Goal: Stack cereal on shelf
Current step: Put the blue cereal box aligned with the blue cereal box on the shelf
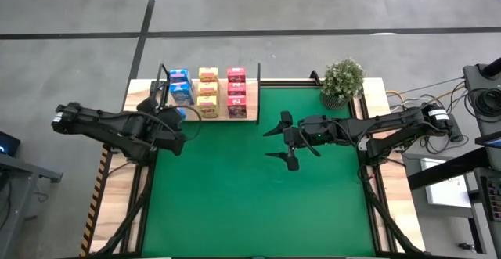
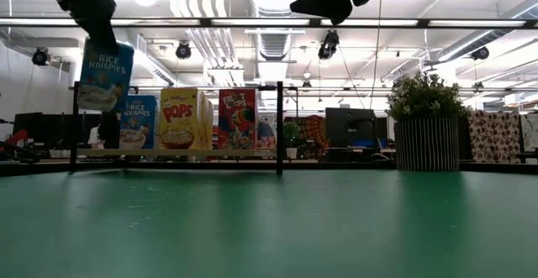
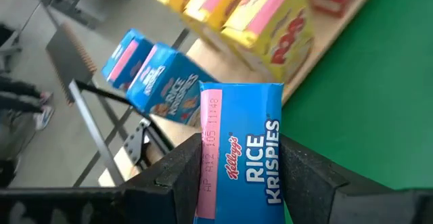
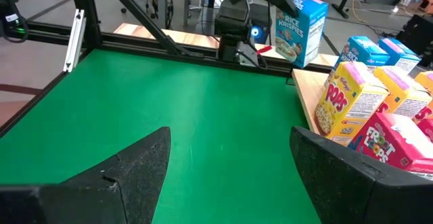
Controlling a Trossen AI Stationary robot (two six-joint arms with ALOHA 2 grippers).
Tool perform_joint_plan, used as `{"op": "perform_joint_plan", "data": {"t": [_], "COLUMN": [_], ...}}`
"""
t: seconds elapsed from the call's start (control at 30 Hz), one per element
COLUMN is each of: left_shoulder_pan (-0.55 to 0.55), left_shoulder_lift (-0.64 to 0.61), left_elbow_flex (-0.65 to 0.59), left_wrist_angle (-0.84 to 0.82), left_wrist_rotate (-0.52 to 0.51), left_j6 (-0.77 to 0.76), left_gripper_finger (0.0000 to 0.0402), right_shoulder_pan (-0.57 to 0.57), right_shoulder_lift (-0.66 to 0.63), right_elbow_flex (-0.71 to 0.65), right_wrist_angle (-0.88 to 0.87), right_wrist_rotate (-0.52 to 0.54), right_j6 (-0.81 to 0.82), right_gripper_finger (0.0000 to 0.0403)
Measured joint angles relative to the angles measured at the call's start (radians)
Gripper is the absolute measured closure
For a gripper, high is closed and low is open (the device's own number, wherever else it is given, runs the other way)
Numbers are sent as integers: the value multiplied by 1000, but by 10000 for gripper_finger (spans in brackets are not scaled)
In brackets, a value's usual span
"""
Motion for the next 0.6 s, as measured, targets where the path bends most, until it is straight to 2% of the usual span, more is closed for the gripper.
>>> {"op": "perform_joint_plan", "data": {"t": [0.3,0.47,0.6], "left_shoulder_pan": [122,152,215], "left_shoulder_lift": [-2,-5,-14], "left_elbow_flex": [-16,-16,-16], "left_wrist_angle": [32,199,209], "left_wrist_rotate": [-19,-33,-33], "left_j6": [62,241,315], "left_gripper_finger": [245,245,245], "right_shoulder_pan": [0,0,0], "right_shoulder_lift": [0,0,1], "right_elbow_flex": [0,0,0], "right_wrist_angle": [0,0,0], "right_wrist_rotate": [0,0,0], "right_j6": [-3,-9,-8], "right_gripper_finger": [113,113,113]}}
